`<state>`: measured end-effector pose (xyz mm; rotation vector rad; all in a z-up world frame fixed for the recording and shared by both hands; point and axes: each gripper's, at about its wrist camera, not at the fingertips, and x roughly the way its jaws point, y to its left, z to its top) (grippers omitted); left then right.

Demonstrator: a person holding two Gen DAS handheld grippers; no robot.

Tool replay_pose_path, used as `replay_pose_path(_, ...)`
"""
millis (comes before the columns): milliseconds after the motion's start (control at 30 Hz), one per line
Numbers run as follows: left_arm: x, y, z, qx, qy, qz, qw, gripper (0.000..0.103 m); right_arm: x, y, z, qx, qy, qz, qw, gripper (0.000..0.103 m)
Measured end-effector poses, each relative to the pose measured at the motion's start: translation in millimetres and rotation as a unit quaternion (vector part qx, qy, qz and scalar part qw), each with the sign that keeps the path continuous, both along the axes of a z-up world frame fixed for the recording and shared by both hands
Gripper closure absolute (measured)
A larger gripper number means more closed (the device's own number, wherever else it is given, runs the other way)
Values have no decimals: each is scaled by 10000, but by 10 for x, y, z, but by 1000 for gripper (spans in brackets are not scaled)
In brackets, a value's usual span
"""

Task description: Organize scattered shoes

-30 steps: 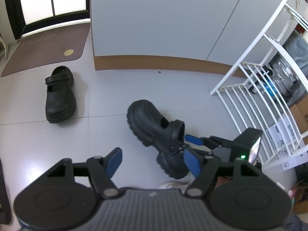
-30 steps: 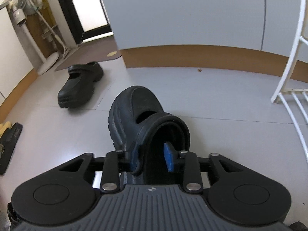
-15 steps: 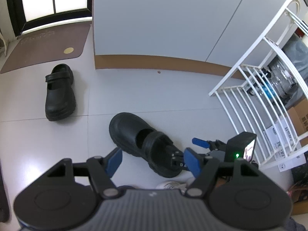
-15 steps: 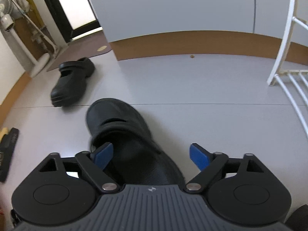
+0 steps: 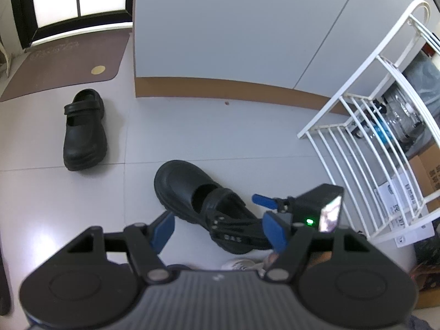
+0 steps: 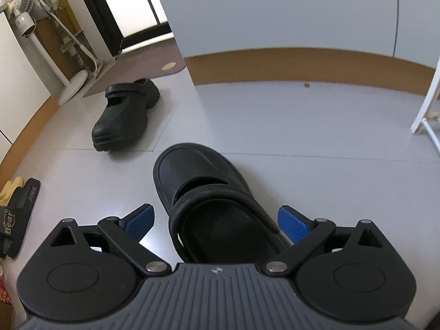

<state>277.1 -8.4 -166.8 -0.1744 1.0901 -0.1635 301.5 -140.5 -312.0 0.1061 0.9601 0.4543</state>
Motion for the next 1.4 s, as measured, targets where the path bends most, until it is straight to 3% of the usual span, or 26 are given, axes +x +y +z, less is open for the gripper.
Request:
replay_pose_path(200, 15, -2, -27, -14, 32, 26, 10000, 30, 62, 99, -143, -310, 171, 26, 9994, 4)
replay_pose_path(333, 13, -24, -37, -22, 56, 3, 10000, 29, 67, 39, -171, -195, 213, -9, 9996, 4)
replay_pose_path(933, 8, -3, -21, -12, 35, -4, 10000, 29, 49, -229, -82, -622, 106, 13, 9980, 4)
replay_pose_path(1400, 69, -29, -40, 207, 64, 25, 9998, 29, 28, -652, -57, -688, 268, -590, 9955, 4)
